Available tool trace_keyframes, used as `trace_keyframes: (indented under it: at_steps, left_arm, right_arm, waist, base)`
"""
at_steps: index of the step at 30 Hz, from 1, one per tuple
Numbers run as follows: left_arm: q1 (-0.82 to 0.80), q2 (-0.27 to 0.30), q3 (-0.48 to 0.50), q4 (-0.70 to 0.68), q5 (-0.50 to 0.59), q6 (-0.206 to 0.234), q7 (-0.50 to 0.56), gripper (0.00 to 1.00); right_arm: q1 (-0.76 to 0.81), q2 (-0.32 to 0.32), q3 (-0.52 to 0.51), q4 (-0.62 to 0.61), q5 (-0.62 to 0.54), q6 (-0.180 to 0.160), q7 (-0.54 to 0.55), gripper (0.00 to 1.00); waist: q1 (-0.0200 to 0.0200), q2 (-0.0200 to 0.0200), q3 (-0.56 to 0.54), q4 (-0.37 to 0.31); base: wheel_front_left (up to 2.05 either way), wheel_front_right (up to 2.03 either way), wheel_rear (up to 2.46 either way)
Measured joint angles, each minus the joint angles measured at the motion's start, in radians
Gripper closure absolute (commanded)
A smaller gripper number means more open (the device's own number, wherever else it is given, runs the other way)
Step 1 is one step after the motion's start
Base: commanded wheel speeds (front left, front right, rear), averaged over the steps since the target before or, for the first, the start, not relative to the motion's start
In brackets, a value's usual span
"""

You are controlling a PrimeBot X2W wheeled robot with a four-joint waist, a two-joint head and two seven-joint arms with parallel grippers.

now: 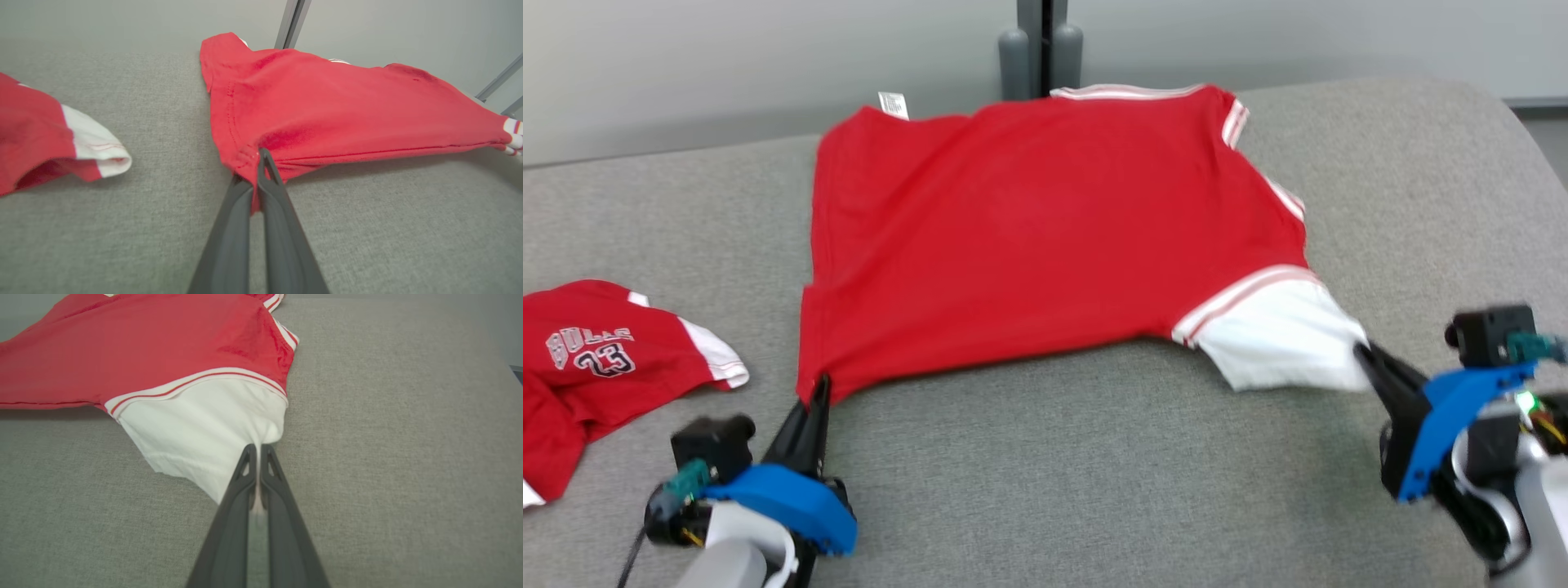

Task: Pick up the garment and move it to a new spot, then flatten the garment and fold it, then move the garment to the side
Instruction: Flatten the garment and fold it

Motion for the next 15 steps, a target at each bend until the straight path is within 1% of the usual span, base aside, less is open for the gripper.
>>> trace_keyframes:
  at_steps: [5, 9, 12, 15]
  left_arm:
    - [0.108, 0.020, -0.024, -0.106, 0.032, 0.066, 0.007, 1.00]
    - [0.171, 0.065, -0.041, -0.186, 0.056, 0.108, 0.047, 1.00]
    - [0.216, 0.092, -0.053, -0.251, 0.065, 0.138, 0.093, 1.00]
    - [0.259, 0.123, -0.072, -0.322, 0.077, 0.173, 0.156, 1.00]
  right_arm:
    - [0.210, 0.094, -0.150, -0.276, -0.113, 0.000, 0.235, 1.00]
    - [0.329, 0.188, -0.209, -0.488, -0.193, 0.000, 0.398, 1.00]
    - [0.390, 0.228, -0.225, -0.591, -0.219, 0.000, 0.486, 1.00]
    - [0.432, 0.250, -0.243, -0.644, -0.233, 0.000, 0.530, 1.00]
  waist:
    - [0.0000, 0.0000, -0.034, 0.024]
    - [0.0000, 0.0000, -0.049, 0.033]
    - [0.0000, 0.0000, -0.053, 0.032]
    - [0.0001, 0.0000, -0.057, 0.031]
  base:
    - [0.00, 0.00, 0.00]
    - [0.00, 0.00, 0.00]
    - [0.00, 0.00, 0.00]
    - [0.00, 0.00, 0.00]
